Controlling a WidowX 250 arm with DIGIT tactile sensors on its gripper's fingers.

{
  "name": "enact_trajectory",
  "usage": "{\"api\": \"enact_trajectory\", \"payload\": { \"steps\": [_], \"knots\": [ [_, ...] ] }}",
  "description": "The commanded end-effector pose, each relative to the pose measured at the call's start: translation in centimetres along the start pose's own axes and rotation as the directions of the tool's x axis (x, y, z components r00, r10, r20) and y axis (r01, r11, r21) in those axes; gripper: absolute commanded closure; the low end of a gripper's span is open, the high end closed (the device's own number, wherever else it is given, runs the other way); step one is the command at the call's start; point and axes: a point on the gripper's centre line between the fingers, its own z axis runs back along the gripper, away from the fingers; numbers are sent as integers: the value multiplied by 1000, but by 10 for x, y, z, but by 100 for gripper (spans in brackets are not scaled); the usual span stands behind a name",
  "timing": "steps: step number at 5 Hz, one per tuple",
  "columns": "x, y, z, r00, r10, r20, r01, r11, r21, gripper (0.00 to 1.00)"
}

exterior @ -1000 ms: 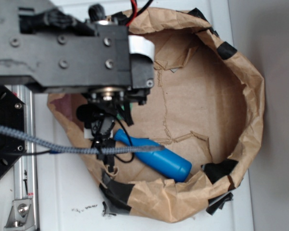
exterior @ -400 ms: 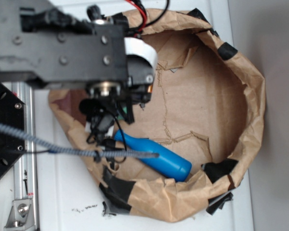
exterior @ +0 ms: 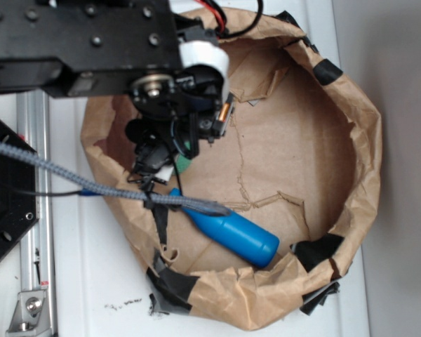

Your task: Grab the green ball.

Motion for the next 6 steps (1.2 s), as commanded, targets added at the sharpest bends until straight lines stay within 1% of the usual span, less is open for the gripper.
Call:
{"api": "enact_trajectory", "payload": {
  "steps": [1, 2, 3, 4, 5, 6],
  "knots": [
    [6, -23, -36, 959, -282, 37, 282, 959, 5, 0],
    [-2, -33, -48, 940, -340, 11, 340, 940, -26, 0],
    [-6, -41, -59, 928, -373, 0, 373, 927, -40, 0],
    [-1, -35, -67, 929, -367, -44, 368, 930, 9, 0],
    [4, -18, -68, 949, -310, -56, 311, 950, 10, 100],
    [6, -3, -66, 956, -288, -57, 289, 957, 11, 100]
  ]
}}
